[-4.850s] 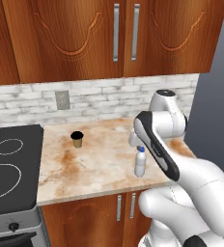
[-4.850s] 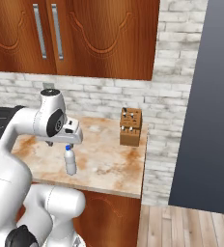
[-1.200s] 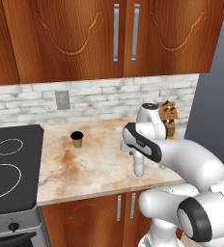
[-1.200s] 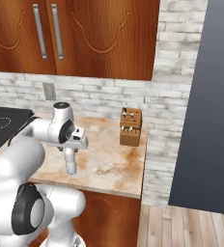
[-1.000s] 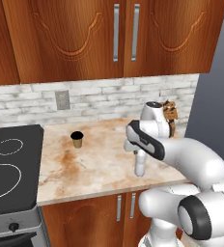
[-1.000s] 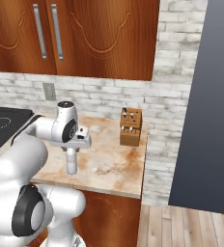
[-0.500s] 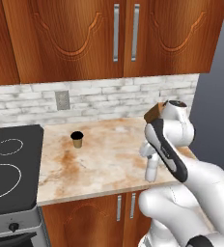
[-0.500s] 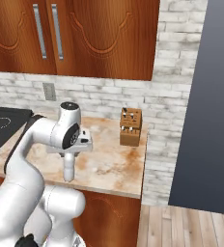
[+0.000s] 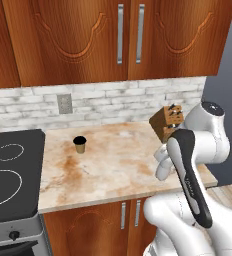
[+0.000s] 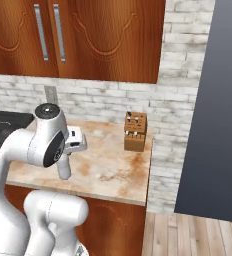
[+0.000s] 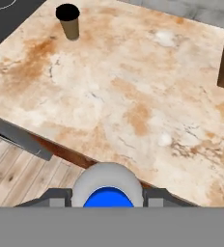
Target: Move the drinks to the dining counter.
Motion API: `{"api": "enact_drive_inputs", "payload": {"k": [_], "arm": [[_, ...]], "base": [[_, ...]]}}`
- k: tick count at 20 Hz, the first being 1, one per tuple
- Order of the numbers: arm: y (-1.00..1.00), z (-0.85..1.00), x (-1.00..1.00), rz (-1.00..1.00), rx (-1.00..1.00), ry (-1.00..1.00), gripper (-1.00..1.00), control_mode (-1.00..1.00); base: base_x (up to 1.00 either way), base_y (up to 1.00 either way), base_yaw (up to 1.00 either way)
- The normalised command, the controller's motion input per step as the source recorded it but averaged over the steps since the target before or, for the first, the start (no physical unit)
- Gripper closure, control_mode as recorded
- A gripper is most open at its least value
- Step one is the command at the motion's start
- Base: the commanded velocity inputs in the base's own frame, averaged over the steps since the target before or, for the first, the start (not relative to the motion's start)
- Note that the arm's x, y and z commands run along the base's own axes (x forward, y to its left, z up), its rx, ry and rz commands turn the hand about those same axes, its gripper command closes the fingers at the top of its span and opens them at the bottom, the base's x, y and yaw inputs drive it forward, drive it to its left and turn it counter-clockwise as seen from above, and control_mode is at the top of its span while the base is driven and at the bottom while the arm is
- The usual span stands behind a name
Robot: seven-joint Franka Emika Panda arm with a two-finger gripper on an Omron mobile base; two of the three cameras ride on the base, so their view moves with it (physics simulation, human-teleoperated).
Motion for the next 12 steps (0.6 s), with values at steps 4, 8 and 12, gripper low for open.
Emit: {"api": "enact_drive_inputs", "payload": {"k": [4, 8, 12], "arm": [[0.00, 1.00, -0.14, -0.11, 0.00, 0.00, 1.00, -1.00], [0.00, 1.00, -0.43, -0.12, 0.00, 0.02, 1.00, -1.00], [0.00, 0.74, -0.68, -0.09, 0.00, -0.01, 1.00, -1.00]], "base": [[0.00, 0.00, 0.00], [0.00, 0.00, 0.00], [0.00, 0.00, 0.00]]}}
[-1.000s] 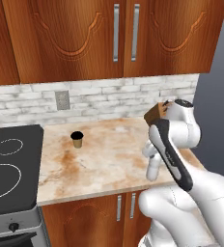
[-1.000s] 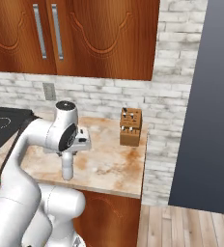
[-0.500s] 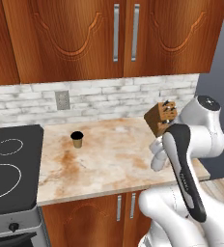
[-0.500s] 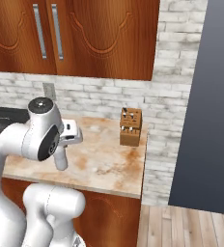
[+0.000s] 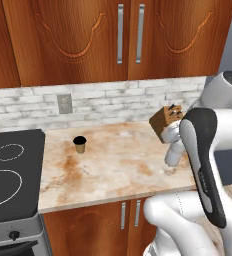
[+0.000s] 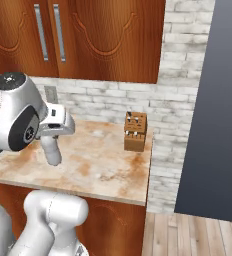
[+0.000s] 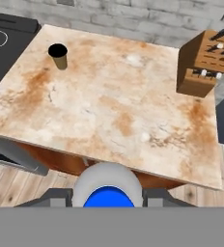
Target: Move the drinks to the dining counter.
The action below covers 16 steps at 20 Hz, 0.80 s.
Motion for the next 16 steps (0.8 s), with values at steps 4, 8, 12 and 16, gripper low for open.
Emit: {"api": "enact_drive_inputs", "payload": {"k": [4, 8, 12, 16], "arm": [[-0.02, 0.47, -0.76, -0.05, 0.00, -0.06, 1.00, -1.00], [0.00, 0.41, -0.18, -0.06, 0.00, -0.01, 1.00, -1.00], [0.00, 0.12, -0.03, 0.00, 0.00, -0.13, 1.00, -1.00], [0.00, 0.01, -0.07, 0.00, 0.00, -0.04, 1.00, 1.00]], "base": [[0.00, 0.00, 0.00], [0.00, 0.00, 0.00], [0.00, 0.00, 0.00], [-0.64, 0.34, 0.05]]}}
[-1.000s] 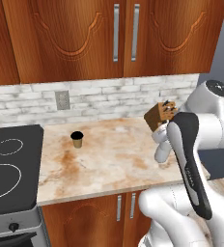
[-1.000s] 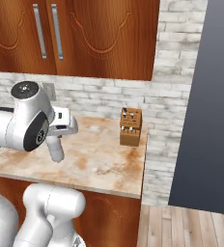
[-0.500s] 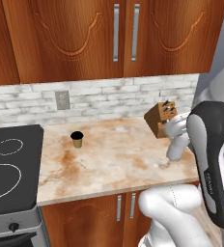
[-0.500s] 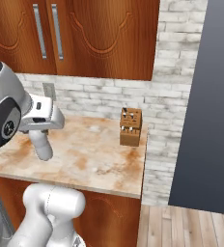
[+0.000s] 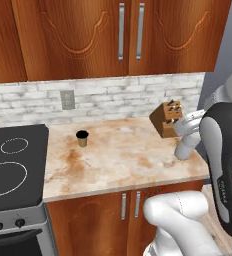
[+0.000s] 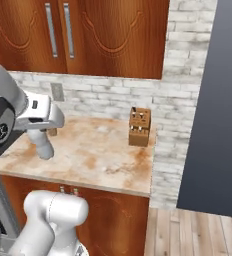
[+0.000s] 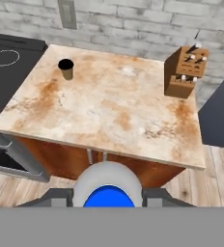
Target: Move the drinks to the dining counter.
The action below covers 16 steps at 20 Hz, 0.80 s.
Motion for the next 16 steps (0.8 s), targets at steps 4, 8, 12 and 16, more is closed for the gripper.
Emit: {"api": "enact_drive_inputs", "payload": {"k": [4, 8, 12, 16], "arm": [[0.00, 0.00, 0.00, 0.00, 0.00, 0.00, 1.00, 1.00], [0.00, 0.00, 0.00, 0.00, 0.00, 0.00, 1.00, 1.00], [0.00, 0.00, 0.00, 0.00, 0.00, 0.00, 1.00, 1.00], [0.00, 0.00, 0.00, 0.00, 0.00, 0.00, 1.00, 1.00]], "base": [[-0.60, 0.89, 0.18], [0.00, 0.46, 0.86], [0.00, 0.00, 1.00], [0.00, 0.00, 1.00]]}}
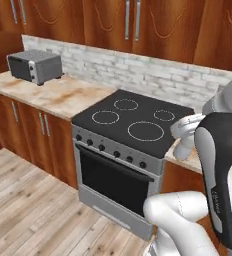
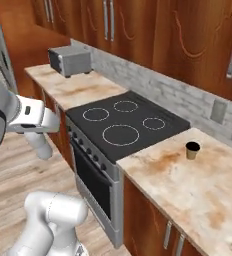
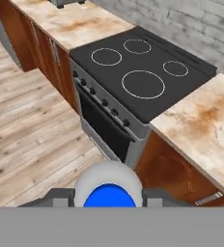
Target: Move the drinks to the dining counter.
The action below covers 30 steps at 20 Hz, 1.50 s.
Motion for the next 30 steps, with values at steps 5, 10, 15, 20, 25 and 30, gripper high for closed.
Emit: {"api": "enact_drive_inputs", "payload": {"k": [5, 10, 15, 20, 25, 30], "arm": [[0.00, 0.00, 0.00, 0.00, 0.00, 0.00, 1.00, 1.00], [0.00, 0.00, 0.00, 0.00, 0.00, 0.00, 1.00, 1.00], [0.00, 0.00, 0.00, 0.00, 0.00, 0.00, 1.00, 1.00], [0.00, 0.00, 0.00, 0.00, 0.00, 0.00, 1.00, 1.00], [0.00, 0.00, 0.00, 0.00, 0.00, 0.00, 1.00, 1.00], [0.00, 0.00, 0.00, 0.00, 0.00, 0.00, 1.00, 1.00]], "base": [[0.00, 0.00, 1.00], [0.00, 0.00, 1.00], [0.01, 0.00, 1.00], [0.97, 0.00, 0.65], [1.00, 0.00, 0.59], [0.77, 0.03, 0.81]]}}
